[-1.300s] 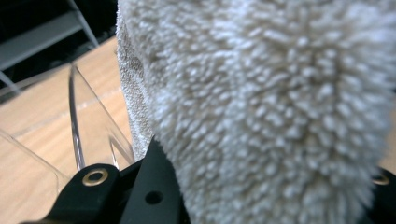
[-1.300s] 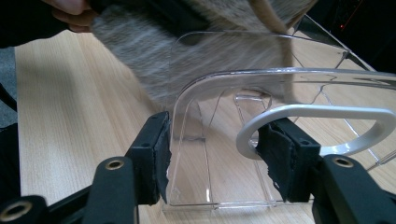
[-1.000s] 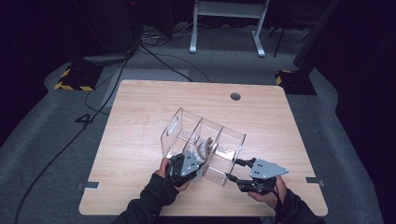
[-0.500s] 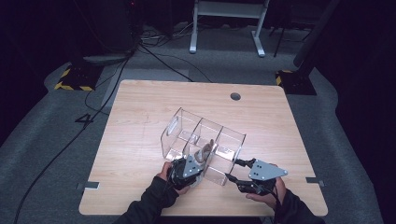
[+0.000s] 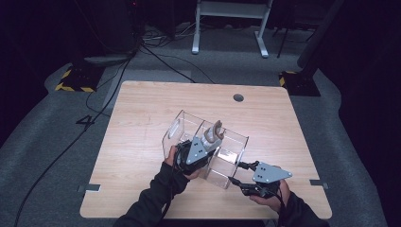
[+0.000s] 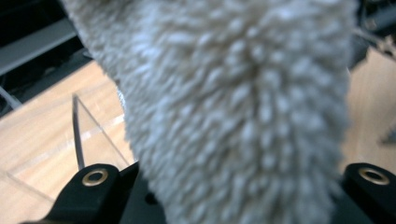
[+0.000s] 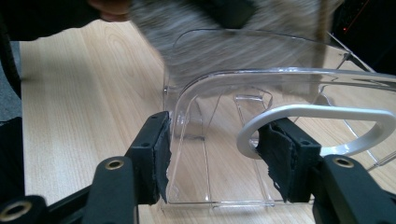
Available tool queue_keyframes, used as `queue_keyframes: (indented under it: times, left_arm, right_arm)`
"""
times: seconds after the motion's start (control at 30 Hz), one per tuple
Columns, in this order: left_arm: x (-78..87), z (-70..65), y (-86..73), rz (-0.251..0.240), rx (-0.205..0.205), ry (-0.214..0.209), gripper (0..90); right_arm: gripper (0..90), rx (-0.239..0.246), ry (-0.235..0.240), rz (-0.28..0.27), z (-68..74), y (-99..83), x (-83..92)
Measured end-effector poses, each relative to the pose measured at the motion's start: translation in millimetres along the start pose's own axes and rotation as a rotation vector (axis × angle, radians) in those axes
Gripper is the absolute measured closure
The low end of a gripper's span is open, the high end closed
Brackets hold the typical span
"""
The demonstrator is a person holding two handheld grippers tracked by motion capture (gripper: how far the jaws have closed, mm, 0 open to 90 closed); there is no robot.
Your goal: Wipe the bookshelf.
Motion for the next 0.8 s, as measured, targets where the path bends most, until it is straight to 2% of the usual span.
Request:
queue_keyframes:
  times: [0.07,0.17,0.27,0.3,0.33,0.37,0.4,0.47,0.5,0.63,0.73,0.8]
  left_arm:
    - [-3.8,5.1,2.8,-0.007,0.017,0.012,77.7]
    - [-6.0,7.6,-1.2,0.015,0.015,0.020,77.8]
    - [-5.0,3.2,-10.4,0.065,-0.019,0.042,77.9]
    - [-3.6,1.9,-14.2,0.088,-0.048,0.059,77.9]
    - [-3.6,1.9,-14.2,0.088,-0.048,0.059,77.9]
    - [0.9,-0.7,-24.5,0.127,-0.076,0.077,77.8]
    - [0.9,-0.7,-24.5,0.127,-0.076,0.077,77.9]
    - [8.1,1.2,-38.0,0.161,-0.063,0.095,77.9]
    - [8.1,1.2,-38.0,0.161,-0.063,0.095,77.9]
    - [13.6,2.3,-55.6,0.211,-0.055,0.108,78.0]
    - [11.3,-0.6,-63.4,0.238,-0.050,0.101,78.1]
    - [6.9,-4.7,-72.5,0.281,-0.057,0.091,78.1]
  right_arm:
    - [45.2,0.002,0.004,0.000,-0.2,-0.3,0.3]
    - [45.1,0.003,0.007,-0.002,0.3,-0.6,0.6]
    - [45.1,0.003,0.005,-0.003,0.4,-1.0,0.9]
    - [45.1,0.003,0.005,-0.002,0.5,-1.0,0.9]
    - [45.1,0.003,0.005,-0.002,0.5,-1.0,0.9]
    - [45.1,0.002,0.004,-0.002,0.6,-1.0,0.9]
    - [45.1,0.002,0.004,-0.002,0.6,-1.0,0.9]
    - [45.1,0.000,0.002,-0.003,1.1,-0.7,0.6]
    - [45.1,0.003,-0.001,-0.003,1.0,-0.7,0.5]
    - [45.1,0.005,-0.001,-0.006,0.9,-1.3,0.6]
    - [45.0,0.006,-0.003,-0.005,1.1,-1.2,0.4]
    - [45.0,0.005,-0.003,-0.007,1.2,-1.6,0.6]
Point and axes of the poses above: each handheld gripper's, and its own axes: x roughly backward along the jaws, y roughly out of its top, z roughly to its left, the point moved 4 cm from there along -x, roughly forward along the jaws, and after that the axes turned 11 degrees about z, right-handed, at the moved point
